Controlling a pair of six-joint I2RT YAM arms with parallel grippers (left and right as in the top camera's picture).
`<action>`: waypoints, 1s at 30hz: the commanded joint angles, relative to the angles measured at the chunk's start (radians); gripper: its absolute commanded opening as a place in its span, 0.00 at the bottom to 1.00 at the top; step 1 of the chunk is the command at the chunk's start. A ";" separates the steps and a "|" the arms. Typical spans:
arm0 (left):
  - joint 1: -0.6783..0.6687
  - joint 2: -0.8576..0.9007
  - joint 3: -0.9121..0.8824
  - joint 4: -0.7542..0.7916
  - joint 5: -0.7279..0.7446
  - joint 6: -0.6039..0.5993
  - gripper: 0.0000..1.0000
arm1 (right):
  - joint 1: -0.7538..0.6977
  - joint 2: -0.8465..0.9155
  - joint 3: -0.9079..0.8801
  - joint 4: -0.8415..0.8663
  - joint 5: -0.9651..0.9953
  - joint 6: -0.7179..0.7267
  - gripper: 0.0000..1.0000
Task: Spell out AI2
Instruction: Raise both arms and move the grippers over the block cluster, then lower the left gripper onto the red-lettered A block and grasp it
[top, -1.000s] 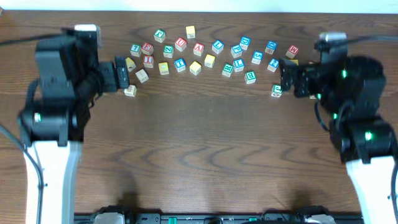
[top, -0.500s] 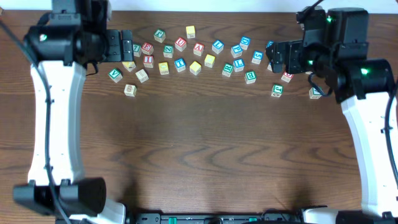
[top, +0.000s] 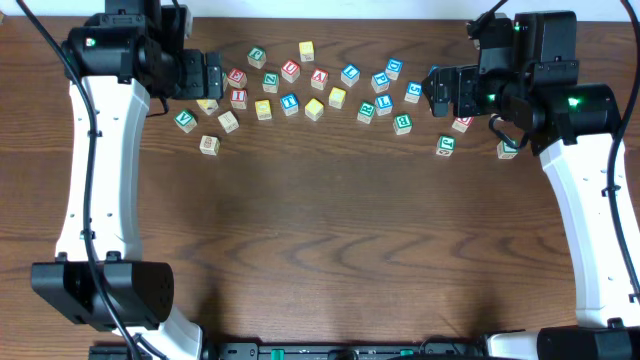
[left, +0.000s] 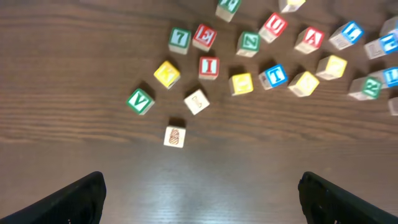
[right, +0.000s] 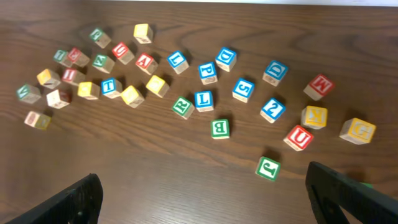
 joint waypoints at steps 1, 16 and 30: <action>0.005 0.000 0.016 0.014 0.028 -0.002 0.98 | -0.002 -0.003 0.025 0.003 -0.063 -0.015 0.99; 0.005 0.000 0.016 -0.009 0.027 -0.031 0.98 | -0.002 0.002 0.002 -0.027 -0.062 -0.007 0.99; -0.001 0.023 0.016 0.042 -0.007 -0.150 1.00 | -0.002 0.049 0.001 -0.021 -0.045 -0.008 0.99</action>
